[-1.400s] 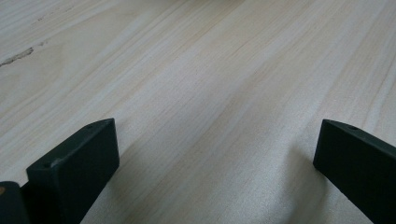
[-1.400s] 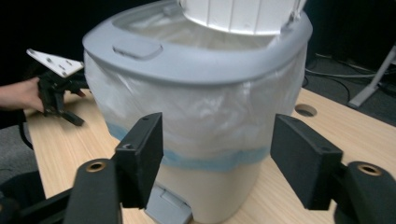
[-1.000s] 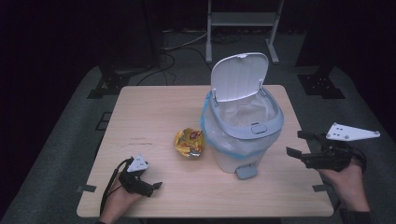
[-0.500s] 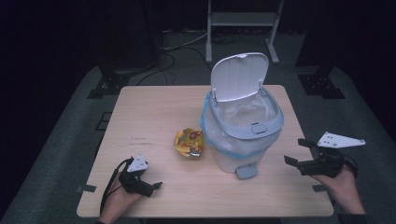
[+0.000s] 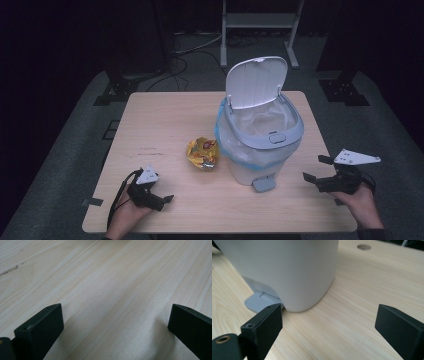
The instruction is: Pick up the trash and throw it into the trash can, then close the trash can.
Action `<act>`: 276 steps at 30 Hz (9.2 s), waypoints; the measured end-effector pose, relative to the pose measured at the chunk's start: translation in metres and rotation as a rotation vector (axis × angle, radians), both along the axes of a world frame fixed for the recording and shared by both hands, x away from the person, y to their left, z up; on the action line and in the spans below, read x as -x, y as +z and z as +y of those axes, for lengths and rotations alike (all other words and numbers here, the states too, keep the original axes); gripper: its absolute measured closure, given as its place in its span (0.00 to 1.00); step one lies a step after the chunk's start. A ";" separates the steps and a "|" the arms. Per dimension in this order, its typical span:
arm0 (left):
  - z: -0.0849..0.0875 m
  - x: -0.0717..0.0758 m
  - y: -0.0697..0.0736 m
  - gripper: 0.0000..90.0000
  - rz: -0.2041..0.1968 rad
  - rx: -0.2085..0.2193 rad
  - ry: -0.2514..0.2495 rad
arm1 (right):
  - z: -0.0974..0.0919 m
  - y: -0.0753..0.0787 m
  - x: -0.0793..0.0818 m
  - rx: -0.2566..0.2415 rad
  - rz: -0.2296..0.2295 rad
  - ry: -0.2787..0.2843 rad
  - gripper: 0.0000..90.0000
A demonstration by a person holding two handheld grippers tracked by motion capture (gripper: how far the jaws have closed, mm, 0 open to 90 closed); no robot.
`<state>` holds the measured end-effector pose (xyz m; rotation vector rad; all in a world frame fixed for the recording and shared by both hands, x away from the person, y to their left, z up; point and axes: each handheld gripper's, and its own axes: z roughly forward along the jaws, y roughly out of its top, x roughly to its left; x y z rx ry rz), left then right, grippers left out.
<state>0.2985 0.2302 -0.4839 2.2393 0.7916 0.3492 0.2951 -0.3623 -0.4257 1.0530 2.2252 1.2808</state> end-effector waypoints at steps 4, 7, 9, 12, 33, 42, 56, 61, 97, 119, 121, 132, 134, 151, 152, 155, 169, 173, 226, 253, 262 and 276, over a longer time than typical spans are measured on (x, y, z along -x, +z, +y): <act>0.000 0.000 0.000 0.00 0.000 -0.001 -0.001 | 0.002 -0.011 -0.004 0.027 0.020 0.006 0.07; 0.000 0.000 0.000 0.00 0.000 -0.001 -0.001 | 0.003 -0.021 -0.006 0.036 0.043 0.000 0.07; 0.000 0.000 0.000 0.00 0.000 -0.001 0.000 | 0.003 -0.026 -0.007 0.042 0.051 -0.004 0.07; 0.000 0.000 0.000 0.00 0.000 -0.001 -0.001 | 0.003 -0.034 -0.009 0.057 0.068 -0.006 0.07; -0.001 0.001 0.000 0.00 0.000 -0.002 0.013 | 0.014 -0.062 -0.015 0.159 0.112 0.003 0.03; 0.000 0.000 0.002 0.00 0.026 0.033 0.025 | 0.016 -0.063 -0.016 0.177 0.137 0.007 0.02; -0.018 -0.005 0.027 0.00 -0.005 0.066 -0.001 | 0.016 -0.063 -0.017 0.177 0.137 0.007 0.02; -0.025 -0.011 0.037 0.00 -0.018 0.078 -0.006 | 0.016 -0.063 -0.017 0.177 0.137 0.007 0.02; -0.062 -0.055 0.095 0.00 -0.080 0.155 0.004 | 0.016 -0.063 -0.017 0.177 0.139 0.003 0.02; -0.094 -0.100 0.094 0.00 -0.098 0.173 0.001 | 0.016 -0.063 -0.017 0.177 0.138 0.003 0.02; -0.098 -0.104 0.092 0.00 -0.095 0.169 0.003 | 0.016 -0.063 -0.017 0.177 0.138 0.004 0.02; -0.095 -0.108 0.080 0.17 -0.062 0.174 0.011 | 0.016 -0.063 -0.017 0.177 0.138 0.005 0.02; -0.093 -0.108 0.080 0.25 -0.059 0.182 0.004 | 0.016 -0.063 -0.017 0.177 0.138 0.005 0.02; -0.093 -0.106 0.074 0.60 -0.048 0.170 -0.033 | 0.015 -0.063 -0.017 0.177 0.138 0.006 0.02; -0.094 -0.106 0.074 0.63 -0.047 0.165 -0.035 | 0.015 -0.063 -0.017 0.178 0.138 0.006 0.02; -0.093 -0.106 0.074 0.66 -0.042 0.159 -0.038 | 0.015 -0.063 -0.017 0.177 0.138 0.006 0.02; -0.091 -0.104 0.072 0.83 -0.041 0.138 -0.046 | 0.015 -0.063 -0.018 0.178 0.137 0.006 0.02; -0.090 -0.104 0.072 0.91 -0.034 0.140 -0.051 | 0.015 -0.063 -0.018 0.178 0.137 0.006 0.02; -0.035 -0.081 0.127 1.00 -0.096 0.483 -0.142 | 0.015 -0.063 -0.018 0.178 0.137 0.006 0.02; -0.028 -0.065 0.181 1.00 -0.160 0.643 -0.226 | 0.015 -0.063 -0.018 0.178 0.137 0.005 0.02; -0.035 -0.061 0.206 1.00 -0.191 0.686 -0.273 | 0.015 -0.063 -0.018 0.178 0.136 0.005 0.02; -0.058 -0.057 0.241 1.00 -0.227 0.706 -0.349 | 0.015 -0.063 -0.018 0.177 0.137 0.001 0.02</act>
